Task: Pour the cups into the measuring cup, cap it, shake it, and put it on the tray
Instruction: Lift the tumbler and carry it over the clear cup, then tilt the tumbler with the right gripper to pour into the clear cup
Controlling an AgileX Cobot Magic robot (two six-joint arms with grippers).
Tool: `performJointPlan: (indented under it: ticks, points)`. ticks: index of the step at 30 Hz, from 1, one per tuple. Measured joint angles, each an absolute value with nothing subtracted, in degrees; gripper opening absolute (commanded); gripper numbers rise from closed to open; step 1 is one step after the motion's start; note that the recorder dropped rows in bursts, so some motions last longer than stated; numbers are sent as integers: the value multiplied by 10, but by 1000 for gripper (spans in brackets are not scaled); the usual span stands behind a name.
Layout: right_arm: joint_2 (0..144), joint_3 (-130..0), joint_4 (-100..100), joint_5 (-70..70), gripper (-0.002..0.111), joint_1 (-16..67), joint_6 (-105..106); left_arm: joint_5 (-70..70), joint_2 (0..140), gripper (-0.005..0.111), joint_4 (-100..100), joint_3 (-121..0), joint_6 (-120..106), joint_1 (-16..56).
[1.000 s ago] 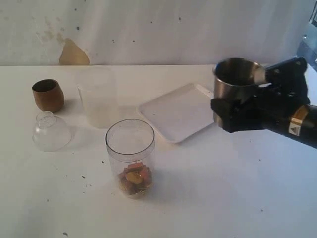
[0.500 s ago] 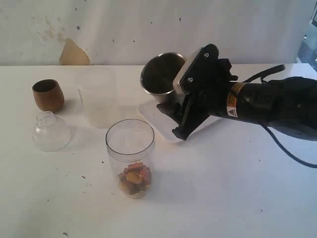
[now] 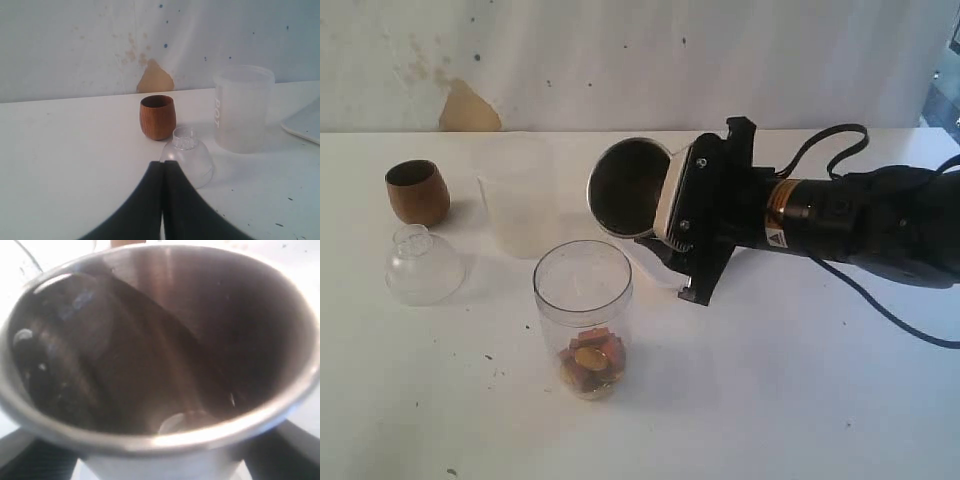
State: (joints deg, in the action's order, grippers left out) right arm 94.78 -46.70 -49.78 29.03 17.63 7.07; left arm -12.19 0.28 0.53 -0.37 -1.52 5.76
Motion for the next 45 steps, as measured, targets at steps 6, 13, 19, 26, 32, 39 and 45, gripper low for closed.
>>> performJointPlan:
  ticks: [6,13,19,26,32,39,45]
  points:
    - [948,-467,-519,297,0,176,92,-122,3,0,5,-4,-15,58]
    - [948,-472,-520,297,0,178,154,-122,3,0,5,-4,-15,58]
    - [948,-496,-522,297,0,180,170,-122,3,0,5,-4,-15,58]
    - [948,-500,-522,290,0,180,217,-122,3,0,5,-4,-15,58]
    - [945,-500,-522,290,0,180,235,-122,3,0,5,-4,-15,58]
    - [943,-501,-522,290,0,180,256,-122,3,0,5,-4,-15,58]
    - [943,-501,-522,290,0,180,280,-122,3,0,5,-4,-15,58]
